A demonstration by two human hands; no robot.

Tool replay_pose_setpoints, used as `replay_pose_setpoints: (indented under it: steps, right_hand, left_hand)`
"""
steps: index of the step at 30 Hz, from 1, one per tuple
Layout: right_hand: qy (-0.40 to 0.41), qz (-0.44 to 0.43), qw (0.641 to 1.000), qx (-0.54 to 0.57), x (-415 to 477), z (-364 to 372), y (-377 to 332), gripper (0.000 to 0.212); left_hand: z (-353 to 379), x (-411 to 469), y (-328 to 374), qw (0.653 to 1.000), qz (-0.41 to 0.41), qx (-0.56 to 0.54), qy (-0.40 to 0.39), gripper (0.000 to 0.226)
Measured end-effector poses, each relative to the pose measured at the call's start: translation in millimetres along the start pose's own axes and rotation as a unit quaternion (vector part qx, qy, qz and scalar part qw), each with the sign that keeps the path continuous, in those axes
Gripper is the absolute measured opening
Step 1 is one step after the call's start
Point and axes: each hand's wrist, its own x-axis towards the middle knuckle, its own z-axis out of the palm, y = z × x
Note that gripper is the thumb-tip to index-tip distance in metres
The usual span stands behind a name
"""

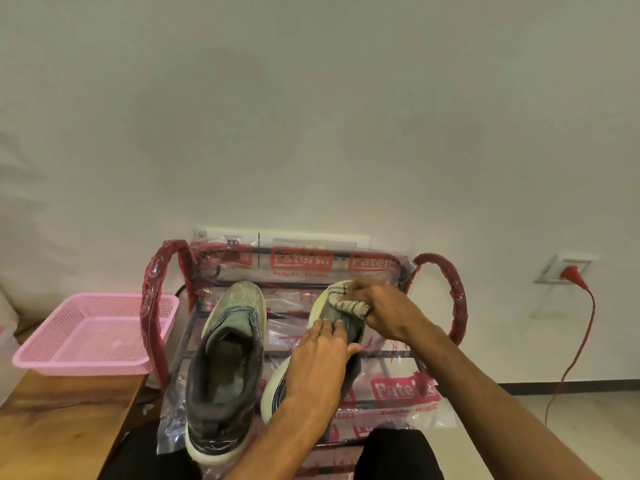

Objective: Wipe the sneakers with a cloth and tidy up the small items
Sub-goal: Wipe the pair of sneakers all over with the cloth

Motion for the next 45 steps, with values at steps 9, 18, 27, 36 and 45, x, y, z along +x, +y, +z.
replay_pose_setpoints:
  steps: [9,18,27,36,45]
  right_hand:
    - [0.015,0.05,0.998,-0.022,-1.2,1.2,-0.2,0.04]
    - [0.037,-0.045,0.997,-0.046,-4.6,7.3,-18.9,0.043]
    - [0.055,-0.044,0.995,-0.069,-11.8,2.5,-10.8,0.042]
    - [0.073,-0.022,0.985,-0.154,-3.2,2.1,-11.5,0.043]
    - [0.07,0.076,0.992,-0.077,-14.1,-2.9,13.6,0.042]
  left_hand:
    - [-14.6,-4.4,-12.6,0.997,-0.015,-0.064,-0.037,0.062]
    - [-13.9,-11.8,-9.8,0.996,-0.016,-0.093,-0.002,0.044]
    - [1.4,-10.5,0.2,0.997,0.019,-0.06,0.042,0.05]
    - [7.8,-9.8,1.3,0.998,0.026,-0.036,0.053,0.057]
    - [10.4,-15.0,3.4,0.995,0.058,-0.029,0.071,0.052]
